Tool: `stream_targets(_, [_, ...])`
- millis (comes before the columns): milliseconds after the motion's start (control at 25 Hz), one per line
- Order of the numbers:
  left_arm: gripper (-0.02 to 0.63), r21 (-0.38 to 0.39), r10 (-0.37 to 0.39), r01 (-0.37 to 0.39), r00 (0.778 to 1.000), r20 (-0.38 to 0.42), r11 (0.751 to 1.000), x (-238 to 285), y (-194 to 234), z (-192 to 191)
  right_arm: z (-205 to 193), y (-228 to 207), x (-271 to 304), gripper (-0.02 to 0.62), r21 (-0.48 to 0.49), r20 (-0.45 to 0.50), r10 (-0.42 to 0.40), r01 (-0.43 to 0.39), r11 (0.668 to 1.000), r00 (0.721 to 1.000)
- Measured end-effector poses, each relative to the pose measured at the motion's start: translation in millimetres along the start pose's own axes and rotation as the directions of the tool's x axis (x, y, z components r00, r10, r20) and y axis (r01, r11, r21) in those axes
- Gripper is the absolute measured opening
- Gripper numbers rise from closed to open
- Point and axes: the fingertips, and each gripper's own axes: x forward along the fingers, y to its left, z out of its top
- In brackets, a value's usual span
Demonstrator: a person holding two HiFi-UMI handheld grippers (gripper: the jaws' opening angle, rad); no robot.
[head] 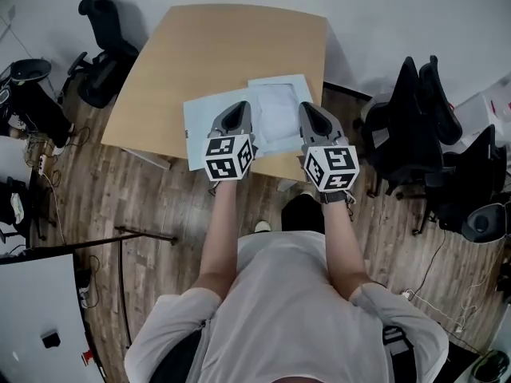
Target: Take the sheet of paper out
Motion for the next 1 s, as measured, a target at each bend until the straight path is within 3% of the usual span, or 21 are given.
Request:
stream_targets(440, [0.009,-0.118,0.036,-0.058,0.982,-0.185,0.991,94,40,-96,-79,-38,90,0.013,0.000,-0.164,0.160,-0.162,0.987,0.974])
stream_targets(600, [0.009,-0.139,0.045,-0.090,0.952,-0.303,0.986,114,50,-136,-106,-39,123,0.012,0.041,-0.225,0.227,-0.223,0.974,0.948])
stream_targets(840, [0.046,-0.163,0.002,-0.079,0.905,-0.425,0.983,143,54,-186,-147,-51,154,0.014,0.127,-0.280,0.257,-0.230,0.965,0.925])
stream_targets(1000, [0.077,-0.164,-0.034,-0.057,0.862,-0.505,0.985,150,47,-223,-179,-55,155,0.014,0.169,-0.325,0.271,-0.227,0.959,0.906])
